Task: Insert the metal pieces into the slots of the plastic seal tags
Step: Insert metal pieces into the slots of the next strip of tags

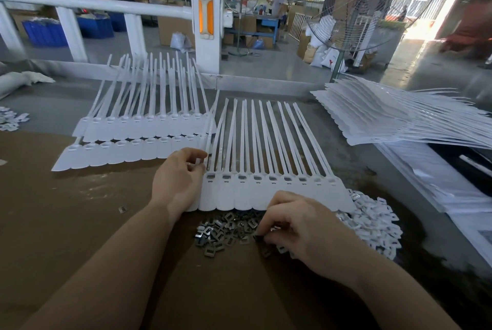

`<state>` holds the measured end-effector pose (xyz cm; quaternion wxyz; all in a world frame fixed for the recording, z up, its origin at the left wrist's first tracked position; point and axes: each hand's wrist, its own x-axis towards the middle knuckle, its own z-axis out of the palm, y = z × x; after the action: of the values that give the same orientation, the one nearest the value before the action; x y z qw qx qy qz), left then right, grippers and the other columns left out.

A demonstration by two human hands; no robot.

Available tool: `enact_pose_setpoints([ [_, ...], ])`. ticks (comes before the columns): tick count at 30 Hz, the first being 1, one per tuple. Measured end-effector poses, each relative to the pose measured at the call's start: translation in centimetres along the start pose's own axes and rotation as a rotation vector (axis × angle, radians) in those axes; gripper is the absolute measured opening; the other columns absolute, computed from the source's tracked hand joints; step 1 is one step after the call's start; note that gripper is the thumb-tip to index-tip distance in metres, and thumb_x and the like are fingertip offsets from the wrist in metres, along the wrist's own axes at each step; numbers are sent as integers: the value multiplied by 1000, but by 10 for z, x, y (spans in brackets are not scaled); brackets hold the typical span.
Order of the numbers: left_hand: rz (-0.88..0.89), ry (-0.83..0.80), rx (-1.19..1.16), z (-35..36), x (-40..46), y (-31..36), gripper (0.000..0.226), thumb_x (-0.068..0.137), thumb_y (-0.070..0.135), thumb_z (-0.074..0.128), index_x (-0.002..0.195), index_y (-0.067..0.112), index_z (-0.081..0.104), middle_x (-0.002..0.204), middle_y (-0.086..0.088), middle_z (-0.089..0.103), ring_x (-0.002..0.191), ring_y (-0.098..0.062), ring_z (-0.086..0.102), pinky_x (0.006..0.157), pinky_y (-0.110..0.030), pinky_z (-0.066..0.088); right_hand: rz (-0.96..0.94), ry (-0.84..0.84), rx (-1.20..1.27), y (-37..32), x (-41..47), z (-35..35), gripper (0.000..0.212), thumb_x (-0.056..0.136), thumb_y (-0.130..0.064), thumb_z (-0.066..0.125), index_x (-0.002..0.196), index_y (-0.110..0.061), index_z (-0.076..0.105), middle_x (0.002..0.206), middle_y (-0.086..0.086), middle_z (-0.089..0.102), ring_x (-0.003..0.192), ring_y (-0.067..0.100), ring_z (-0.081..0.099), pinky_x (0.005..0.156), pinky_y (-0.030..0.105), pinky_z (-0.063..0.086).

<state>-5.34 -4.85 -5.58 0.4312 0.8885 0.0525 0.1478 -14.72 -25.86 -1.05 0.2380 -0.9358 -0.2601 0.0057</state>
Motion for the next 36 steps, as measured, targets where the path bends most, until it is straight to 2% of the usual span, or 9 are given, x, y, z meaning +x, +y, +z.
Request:
enact_pose_setpoints([
  [5,1,-6,-6,0,0,-1,19,92,20,56,106,32,61,99,3,60,75,0,50,59,-16,35,-17,-109,-15,1,-1,-2,14,79,-33,71,92,-30,71,86,-25,46,83,-6,45,72,9,33],
  [12,2,-8,-7,0,0,-1,19,92,20,56,106,31,61,100,2,60,75,0,50,59,-15,35,-29,-84,-54,-1,-1,1,4,83,-28,68,86,-29,68,82,-27,42,85,-3,42,76,17,35],
  [14,0,-7,-4,0,-1,-1,19,92,20,56,107,31,62,101,2,60,77,-2,50,60,-18,36,-14,-73,2,-1,-2,0,10,84,-24,67,80,-32,63,83,-25,47,82,-4,46,76,16,38],
  [17,3,-5,-8,0,-1,0,20,92,20,56,108,30,62,101,2,60,77,-3,50,59,-16,35,46,36,100,4,-3,-5,24,84,-19,65,74,-38,56,82,-19,59,80,-4,55,77,16,47],
  [19,3,-5,-6,0,-1,1,20,92,19,56,109,29,62,101,2,60,77,-3,50,60,-17,35,77,132,129,10,-2,-9,26,84,-15,66,75,-37,57,79,-18,62,79,-4,58,76,15,48],
  [23,2,-7,-1,-1,-2,3,21,93,18,55,110,28,62,102,3,59,82,-7,51,66,-22,35,155,222,165,25,-1,-15,14,84,-11,66,89,-24,67,77,-17,63,77,-8,58,71,6,44],
  [25,1,-7,1,-2,-3,3,22,93,18,55,110,28,62,102,3,59,84,-8,51,70,-23,35,196,253,160,30,-1,-16,12,84,-12,66,89,-23,68,80,-18,64,78,-9,58,70,4,44],
  [31,-7,-6,0,-2,-4,5,22,92,18,56,111,28,63,101,3,58,85,-9,52,72,-24,36,238,379,88,36,-1,-16,19,89,-12,58,81,-28,58,77,-12,63,74,1,60,69,19,51],
  [36,-10,-8,-5,-2,-4,5,22,92,18,56,110,28,63,100,3,60,85,-9,52,71,-23,36,289,432,158,40,0,-19,15,85,-11,65,82,-25,68,76,-16,65,75,-6,60,66,4,45],
])
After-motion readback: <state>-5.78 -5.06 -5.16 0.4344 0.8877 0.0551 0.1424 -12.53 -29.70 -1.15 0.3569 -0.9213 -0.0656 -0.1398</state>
